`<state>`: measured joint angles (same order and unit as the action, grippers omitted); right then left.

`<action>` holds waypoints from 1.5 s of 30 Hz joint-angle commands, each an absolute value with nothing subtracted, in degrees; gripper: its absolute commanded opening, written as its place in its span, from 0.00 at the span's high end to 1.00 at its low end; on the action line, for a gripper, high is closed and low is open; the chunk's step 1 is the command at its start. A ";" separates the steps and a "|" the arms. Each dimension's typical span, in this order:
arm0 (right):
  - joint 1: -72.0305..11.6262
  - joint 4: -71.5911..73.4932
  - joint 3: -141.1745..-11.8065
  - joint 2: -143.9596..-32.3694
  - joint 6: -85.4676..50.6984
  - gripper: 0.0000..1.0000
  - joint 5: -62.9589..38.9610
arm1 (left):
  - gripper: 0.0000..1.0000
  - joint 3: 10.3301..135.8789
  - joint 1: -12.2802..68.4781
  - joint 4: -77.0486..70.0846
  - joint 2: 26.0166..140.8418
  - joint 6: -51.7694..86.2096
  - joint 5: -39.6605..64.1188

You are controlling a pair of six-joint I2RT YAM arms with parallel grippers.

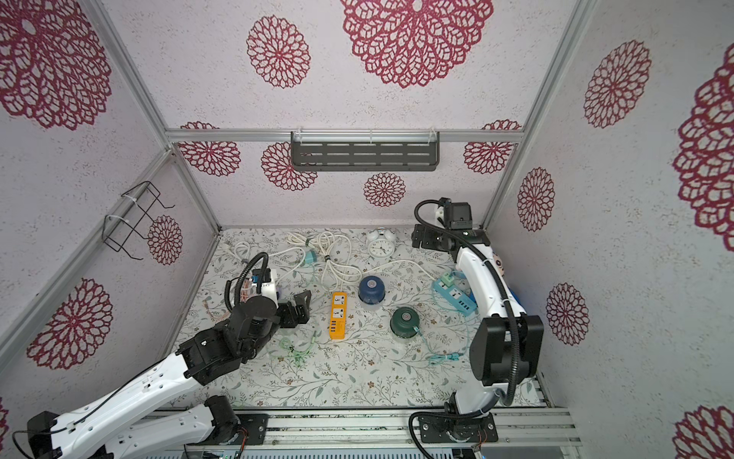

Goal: Charge the cordless meat grinders
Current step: Pick up the charging cable from the center of the board.

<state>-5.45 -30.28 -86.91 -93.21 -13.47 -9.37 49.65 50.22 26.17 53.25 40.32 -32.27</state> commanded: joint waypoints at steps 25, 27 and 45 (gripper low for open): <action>-2.28 -11.56 -51.81 -61.81 -29.59 0.02 -9.62 | 0.03 58.91 45.09 35.83 68.23 48.25 -30.54; -2.28 -10.40 -49.99 -59.64 -29.38 0.09 -9.39 | 0.03 59.99 45.02 35.77 70.58 48.42 -28.97; -36.79 -24.91 -58.01 -69.32 -23.07 0.37 7.76 | 0.08 60.07 37.25 31.70 80.69 48.36 -16.34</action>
